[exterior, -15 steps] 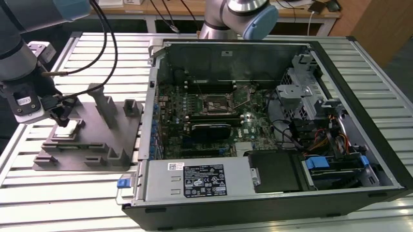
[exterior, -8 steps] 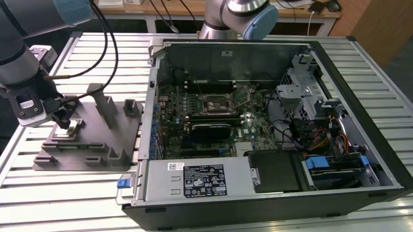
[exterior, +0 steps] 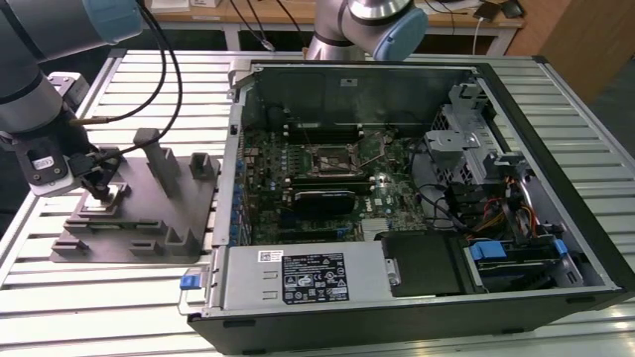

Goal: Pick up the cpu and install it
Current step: 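Pick up the cpu and move it towards the insertion slot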

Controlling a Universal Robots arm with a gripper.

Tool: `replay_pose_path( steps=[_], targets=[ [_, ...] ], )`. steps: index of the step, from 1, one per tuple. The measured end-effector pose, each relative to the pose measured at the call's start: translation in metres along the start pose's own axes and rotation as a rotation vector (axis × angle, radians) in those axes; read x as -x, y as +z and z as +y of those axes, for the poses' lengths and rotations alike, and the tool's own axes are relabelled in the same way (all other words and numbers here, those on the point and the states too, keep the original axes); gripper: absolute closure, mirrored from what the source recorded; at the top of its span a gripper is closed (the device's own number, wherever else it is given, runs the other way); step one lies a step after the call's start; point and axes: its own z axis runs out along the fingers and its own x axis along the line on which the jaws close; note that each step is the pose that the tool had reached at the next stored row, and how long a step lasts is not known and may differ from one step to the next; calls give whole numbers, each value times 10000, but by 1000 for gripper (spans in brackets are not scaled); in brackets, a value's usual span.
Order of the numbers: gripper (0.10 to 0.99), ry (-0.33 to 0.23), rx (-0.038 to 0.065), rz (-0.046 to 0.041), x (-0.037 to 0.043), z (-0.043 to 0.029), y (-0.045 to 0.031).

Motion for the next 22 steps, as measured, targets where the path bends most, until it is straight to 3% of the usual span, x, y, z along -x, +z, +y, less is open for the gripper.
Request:
replay_pose_path(
  steps=[6,7,8,10,11,12,13,15,18,19,22],
  targets=[
    [973,0,-1,-1,0,0,1],
    [918,0,-1,-1,0,0,1],
    [918,0,-1,-1,0,0,1],
    [792,0,-1,-1,0,0,1],
    [792,0,-1,-1,0,0,1],
    [678,0,-1,-1,0,0,1],
    [678,0,-2,-1,0,0,1],
    [561,0,-2,-1,0,0,1],
    [502,0,-2,-1,0,0,1],
    [439,0,-3,-1,0,0,1],
    [439,-1,-2,-3,-1,0,3]
  ],
)
